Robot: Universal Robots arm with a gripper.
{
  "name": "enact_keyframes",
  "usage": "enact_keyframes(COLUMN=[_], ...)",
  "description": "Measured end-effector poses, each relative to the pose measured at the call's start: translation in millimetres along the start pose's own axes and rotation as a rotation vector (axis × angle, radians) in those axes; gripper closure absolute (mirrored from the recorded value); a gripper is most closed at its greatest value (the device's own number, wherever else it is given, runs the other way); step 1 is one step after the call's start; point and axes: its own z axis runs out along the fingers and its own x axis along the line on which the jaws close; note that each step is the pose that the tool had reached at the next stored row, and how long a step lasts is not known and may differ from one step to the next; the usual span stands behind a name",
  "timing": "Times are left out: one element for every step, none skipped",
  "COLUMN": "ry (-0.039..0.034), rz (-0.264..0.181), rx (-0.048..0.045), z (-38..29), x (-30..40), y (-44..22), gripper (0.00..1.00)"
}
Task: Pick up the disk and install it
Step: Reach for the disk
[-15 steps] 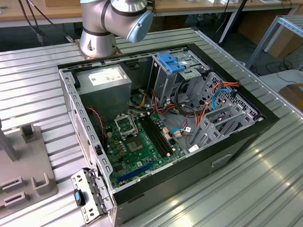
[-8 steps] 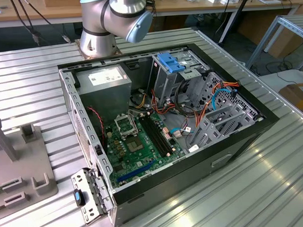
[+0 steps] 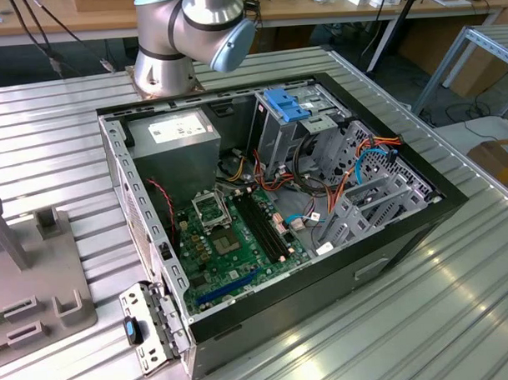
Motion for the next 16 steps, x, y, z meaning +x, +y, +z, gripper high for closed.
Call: enact_keyframes(ry=[0.0, 0.0, 0.0001, 0.0, 0.0, 0.0, 0.0, 0.0001, 0.0, -0.0001, 0.0, 0.0, 0.0, -0.0001, 0.0, 0.0001], rz=[0.0, 0.0, 0.0, 0.0, 0.0, 0.0, 0.0, 0.0, 0.0, 0.0, 0.0, 0.0, 0.0, 0.0, 0.0, 0.0], rx=[0.0, -0.0001, 0.0, 0.0, 0.0, 0.0, 0.0, 0.0, 0.0, -0.0001, 0.0, 0.0, 0.0, -0.0001, -0.0002, -0.0004], z=[0.0, 0.0, 0.0, 0.0, 0.0, 0.0, 0.0, 0.0, 0.0, 0.1, 0.0, 0.1, 0.1, 0.3, 0.4, 0.6], x=[0.2, 0.2, 0.2, 0.2, 0.3, 0.3, 0.3, 0.3, 0.4, 0.5, 0.5, 0.5, 0.6, 0.8, 1.0, 1.2], y=[0.0, 0.0, 0.0, 0.0, 0.0, 0.0, 0.0, 0.0, 0.1, 0.6, 1.4, 2.0, 2.6, 4.3, 6.7, 8.7], gripper=[0.89, 0.89, 0.89, 0.89, 0.89, 0.89, 0.89, 0.89, 0.89, 0.89, 0.89, 0.89, 0.89, 0.89, 0.89, 0.89])
